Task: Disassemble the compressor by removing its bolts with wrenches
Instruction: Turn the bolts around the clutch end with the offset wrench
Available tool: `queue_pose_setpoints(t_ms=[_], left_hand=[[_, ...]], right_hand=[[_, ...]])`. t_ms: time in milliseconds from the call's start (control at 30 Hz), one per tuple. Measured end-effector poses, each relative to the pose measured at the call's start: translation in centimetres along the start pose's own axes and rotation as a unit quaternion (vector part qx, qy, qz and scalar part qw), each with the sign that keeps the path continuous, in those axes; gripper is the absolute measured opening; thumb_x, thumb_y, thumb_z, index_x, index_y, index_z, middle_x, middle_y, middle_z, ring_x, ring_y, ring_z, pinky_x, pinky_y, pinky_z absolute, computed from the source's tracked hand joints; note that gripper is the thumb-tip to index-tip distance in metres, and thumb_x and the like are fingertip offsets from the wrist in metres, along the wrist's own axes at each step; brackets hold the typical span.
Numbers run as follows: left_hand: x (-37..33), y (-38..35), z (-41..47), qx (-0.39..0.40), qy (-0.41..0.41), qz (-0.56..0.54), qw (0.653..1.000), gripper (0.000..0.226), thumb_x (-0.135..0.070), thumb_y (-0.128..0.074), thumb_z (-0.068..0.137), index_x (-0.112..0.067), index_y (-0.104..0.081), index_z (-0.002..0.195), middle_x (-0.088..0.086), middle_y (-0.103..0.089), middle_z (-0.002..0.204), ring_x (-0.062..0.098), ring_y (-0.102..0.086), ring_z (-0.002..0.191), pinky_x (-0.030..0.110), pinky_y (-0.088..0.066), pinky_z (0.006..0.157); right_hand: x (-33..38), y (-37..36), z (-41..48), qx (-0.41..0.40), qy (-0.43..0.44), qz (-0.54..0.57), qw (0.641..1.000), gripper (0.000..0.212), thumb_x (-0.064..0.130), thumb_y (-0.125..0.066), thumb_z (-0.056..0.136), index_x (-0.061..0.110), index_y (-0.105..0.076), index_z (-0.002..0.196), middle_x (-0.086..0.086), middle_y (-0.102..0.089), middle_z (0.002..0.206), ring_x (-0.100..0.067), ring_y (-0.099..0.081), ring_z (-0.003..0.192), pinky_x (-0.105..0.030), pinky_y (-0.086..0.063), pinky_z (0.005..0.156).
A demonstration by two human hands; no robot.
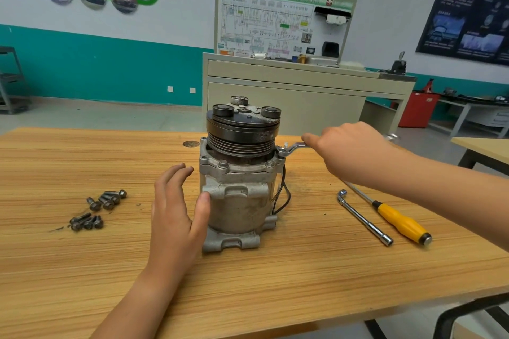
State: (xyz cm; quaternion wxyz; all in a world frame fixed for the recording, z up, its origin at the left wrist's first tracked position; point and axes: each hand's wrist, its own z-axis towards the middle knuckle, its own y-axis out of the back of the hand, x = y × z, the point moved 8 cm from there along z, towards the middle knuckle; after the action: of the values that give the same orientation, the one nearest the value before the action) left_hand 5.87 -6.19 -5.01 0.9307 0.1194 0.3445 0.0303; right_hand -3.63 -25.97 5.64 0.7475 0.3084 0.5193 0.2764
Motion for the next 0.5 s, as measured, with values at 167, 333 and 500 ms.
queue_pose_setpoints(t_ms=[167,333,500], left_hand=[[0.4,0.0,0.1,-0.002,-0.002,0.002,1.000,0.057,-0.043,-0.037,0.086,-0.005,-0.045,0.129,-0.005,-0.035,0.128,0.024,-0.043,0.121,0.038,-0.034,0.099],[0.6,0.0,0.1,0.001,-0.007,0.003,1.000,0.057,-0.043,-0.038,0.086,-0.007,-0.044,0.129,-0.006,-0.035,0.129,0.020,-0.042,0.121,0.025,-0.030,0.098],[0.7,-0.1,0.2,0.005,-0.011,0.000,1.000,0.055,-0.044,-0.038,0.087,-0.010,-0.043,0.130,-0.009,-0.034,0.129,0.018,-0.042,0.121,0.018,-0.028,0.097]], right_hand=[[0.6,-0.3,2.0,-0.193,0.030,0.099,0.976,0.027,-0.012,-0.062,0.077,0.000,-0.065,0.101,-0.016,-0.069,0.087,-0.029,-0.066,0.079,-0.046,-0.047,0.087],[2.2,-0.4,4.1,-0.245,0.051,0.248,0.936,0.028,-0.011,-0.055,0.077,-0.001,-0.070,0.098,-0.016,-0.070,0.096,-0.031,-0.067,0.089,-0.045,-0.044,0.091],[-0.9,-1.3,3.1,-0.266,-0.065,0.337,0.901,0.022,0.013,-0.050,0.093,0.002,-0.062,0.109,-0.014,-0.068,0.097,-0.032,-0.062,0.087,-0.042,-0.049,0.076]])
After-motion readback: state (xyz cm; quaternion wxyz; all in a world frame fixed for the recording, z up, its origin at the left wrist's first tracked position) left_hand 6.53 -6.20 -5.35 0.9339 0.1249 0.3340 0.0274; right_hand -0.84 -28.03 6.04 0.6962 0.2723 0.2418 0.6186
